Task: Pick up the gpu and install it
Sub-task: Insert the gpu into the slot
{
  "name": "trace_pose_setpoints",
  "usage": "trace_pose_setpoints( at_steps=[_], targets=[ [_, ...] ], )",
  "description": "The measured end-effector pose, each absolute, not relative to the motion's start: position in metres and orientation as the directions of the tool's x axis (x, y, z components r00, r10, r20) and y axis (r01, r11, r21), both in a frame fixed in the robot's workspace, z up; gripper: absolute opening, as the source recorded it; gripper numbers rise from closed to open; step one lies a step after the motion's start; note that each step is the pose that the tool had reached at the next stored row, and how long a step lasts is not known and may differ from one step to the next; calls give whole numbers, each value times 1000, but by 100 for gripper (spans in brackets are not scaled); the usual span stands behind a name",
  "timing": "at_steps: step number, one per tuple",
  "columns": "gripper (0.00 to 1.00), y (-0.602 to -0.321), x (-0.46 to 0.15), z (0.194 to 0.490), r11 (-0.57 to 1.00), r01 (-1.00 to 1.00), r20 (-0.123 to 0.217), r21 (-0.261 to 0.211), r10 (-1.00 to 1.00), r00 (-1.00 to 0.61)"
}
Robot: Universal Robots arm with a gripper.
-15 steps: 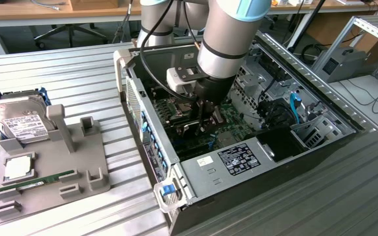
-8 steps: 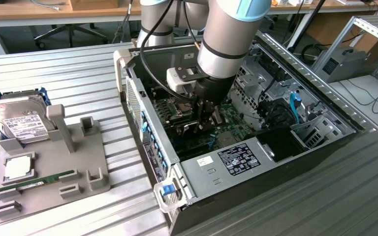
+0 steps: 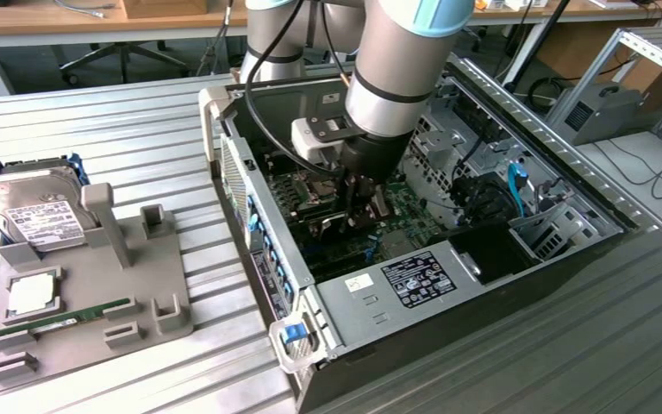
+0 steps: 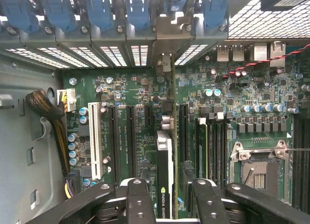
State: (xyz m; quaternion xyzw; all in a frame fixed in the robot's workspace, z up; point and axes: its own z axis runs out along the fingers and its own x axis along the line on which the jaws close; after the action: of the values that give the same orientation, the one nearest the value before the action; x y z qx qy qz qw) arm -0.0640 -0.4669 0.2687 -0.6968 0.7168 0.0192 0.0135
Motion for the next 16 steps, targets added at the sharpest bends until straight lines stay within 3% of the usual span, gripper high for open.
trace_pose_setpoints(
  at_steps=[13, 16],
  targets=[
    [38, -467, -64, 269, 28, -1000, -46, 9, -999, -28],
    [27, -467, -64, 269, 28, -1000, -46, 9, -999, -28]
  ],
)
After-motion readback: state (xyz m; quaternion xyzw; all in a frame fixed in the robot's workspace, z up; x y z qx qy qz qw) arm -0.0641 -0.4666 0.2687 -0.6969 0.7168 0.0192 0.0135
